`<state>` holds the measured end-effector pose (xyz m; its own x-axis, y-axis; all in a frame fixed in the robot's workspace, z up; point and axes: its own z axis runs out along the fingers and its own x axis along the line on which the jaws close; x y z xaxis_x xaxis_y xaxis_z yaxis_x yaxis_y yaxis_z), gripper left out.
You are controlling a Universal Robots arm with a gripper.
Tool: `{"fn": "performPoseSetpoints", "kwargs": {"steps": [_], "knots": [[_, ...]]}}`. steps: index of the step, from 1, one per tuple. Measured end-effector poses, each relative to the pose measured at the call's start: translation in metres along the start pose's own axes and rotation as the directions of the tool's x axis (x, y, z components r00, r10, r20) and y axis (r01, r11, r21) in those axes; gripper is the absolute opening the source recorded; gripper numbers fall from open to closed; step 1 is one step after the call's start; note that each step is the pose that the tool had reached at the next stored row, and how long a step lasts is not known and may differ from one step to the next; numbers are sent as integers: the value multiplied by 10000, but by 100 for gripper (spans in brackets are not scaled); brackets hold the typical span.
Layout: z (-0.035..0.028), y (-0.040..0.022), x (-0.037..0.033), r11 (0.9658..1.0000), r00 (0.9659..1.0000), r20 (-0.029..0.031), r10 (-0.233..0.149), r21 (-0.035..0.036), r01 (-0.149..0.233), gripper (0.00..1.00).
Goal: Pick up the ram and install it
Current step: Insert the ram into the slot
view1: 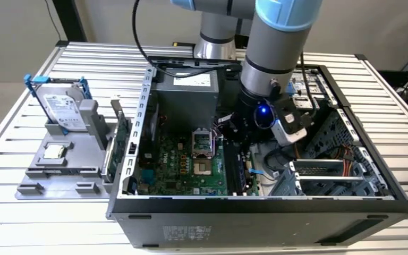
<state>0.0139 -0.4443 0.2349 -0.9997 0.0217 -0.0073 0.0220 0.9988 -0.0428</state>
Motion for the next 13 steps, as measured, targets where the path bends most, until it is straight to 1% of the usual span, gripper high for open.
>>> {"fn": "performPoseSetpoints", "kwargs": {"steps": [2, 3, 7, 8, 13], "knots": [[-87, -4, -1, 10000, 10000, -1, 0, 1, 0, 100], [-120, -5, -2, 10000, 10000, -21, -4, 5, 4, 100], [-125, -5, -1, 10000, 10000, -28, -3, -2, 3, 100], [-126, -5, -1, 10000, 10000, -29, -3, 0, 3, 0], [-126, -5, -1, 10000, 10000, -29, -4, 0, 4, 0]]}}
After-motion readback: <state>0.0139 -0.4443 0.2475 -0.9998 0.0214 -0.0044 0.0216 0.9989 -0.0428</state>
